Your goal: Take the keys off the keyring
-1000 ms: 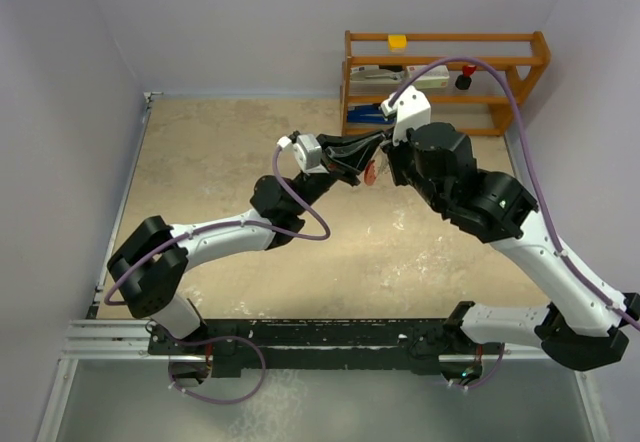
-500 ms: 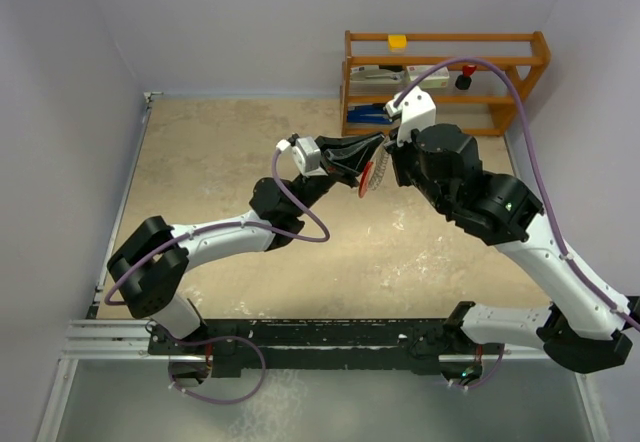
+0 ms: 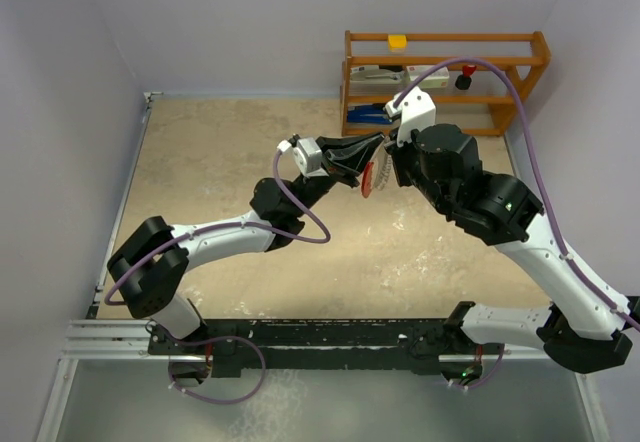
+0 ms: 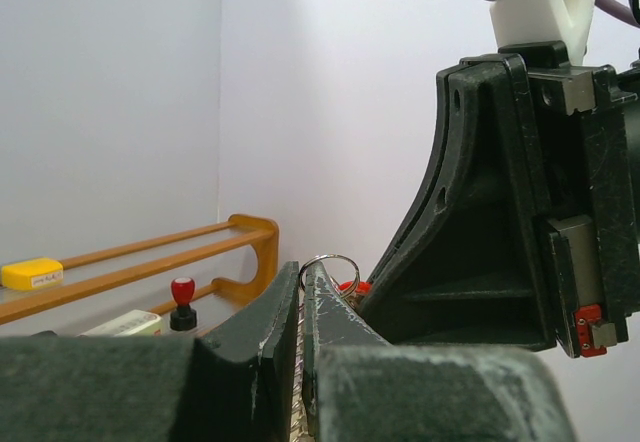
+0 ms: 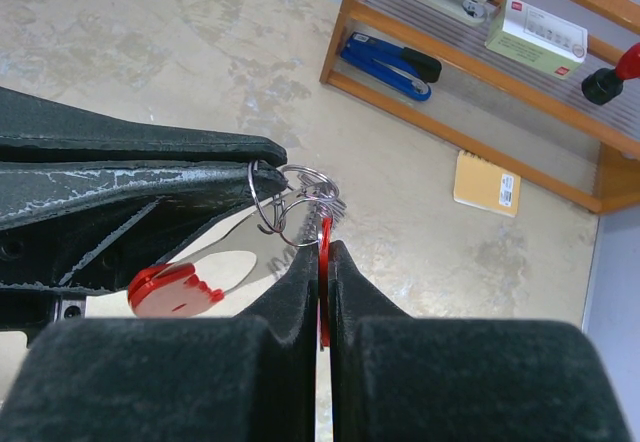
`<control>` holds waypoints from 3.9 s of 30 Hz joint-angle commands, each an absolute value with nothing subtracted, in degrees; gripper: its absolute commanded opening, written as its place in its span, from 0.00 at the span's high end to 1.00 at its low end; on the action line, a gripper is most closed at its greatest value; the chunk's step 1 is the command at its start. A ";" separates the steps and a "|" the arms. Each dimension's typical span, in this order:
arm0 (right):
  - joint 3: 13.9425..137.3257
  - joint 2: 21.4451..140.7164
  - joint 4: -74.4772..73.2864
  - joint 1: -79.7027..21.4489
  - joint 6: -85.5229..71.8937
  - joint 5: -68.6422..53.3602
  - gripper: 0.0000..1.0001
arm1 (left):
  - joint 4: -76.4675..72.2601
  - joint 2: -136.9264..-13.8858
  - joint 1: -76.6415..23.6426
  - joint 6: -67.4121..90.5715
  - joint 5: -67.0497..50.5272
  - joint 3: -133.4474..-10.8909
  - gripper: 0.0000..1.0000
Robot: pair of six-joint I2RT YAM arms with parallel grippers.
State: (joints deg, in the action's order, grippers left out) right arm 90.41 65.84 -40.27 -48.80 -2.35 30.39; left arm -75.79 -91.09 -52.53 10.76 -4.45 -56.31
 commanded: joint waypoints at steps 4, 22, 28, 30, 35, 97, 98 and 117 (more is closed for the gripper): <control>90.49 65.05 -39.94 -48.73 -1.23 31.56 1.00 | -83.74 -88.98 -52.65 14.24 -4.61 -56.23 1.00; 90.09 63.79 -40.25 -48.74 -1.05 32.43 1.00 | -79.79 -87.00 -52.65 11.71 -2.84 -53.32 0.90; 90.44 63.71 -40.62 -48.77 -0.89 32.61 1.00 | -69.43 -84.15 -52.65 1.85 -2.21 -53.76 0.87; 90.52 63.72 -40.58 -48.71 -0.93 32.53 1.00 | -65.87 -83.62 -52.62 -1.96 -2.69 -54.11 0.85; 90.77 63.94 -40.56 -48.69 -0.96 32.45 1.00 | -57.94 -83.59 -52.65 -7.58 -6.50 -56.05 0.80; 91.36 64.69 -40.70 -48.72 -1.74 28.51 1.00 | -57.04 -87.80 -52.73 -12.92 -13.87 -59.00 0.76; 91.33 64.73 -40.77 -48.71 -1.71 28.41 1.00 | -57.08 -87.84 -52.73 -12.90 -13.86 -59.11 0.76; 91.69 65.37 -41.31 -48.70 -1.74 27.64 1.00 | -56.03 -89.74 -52.73 -12.56 -18.70 -62.61 0.84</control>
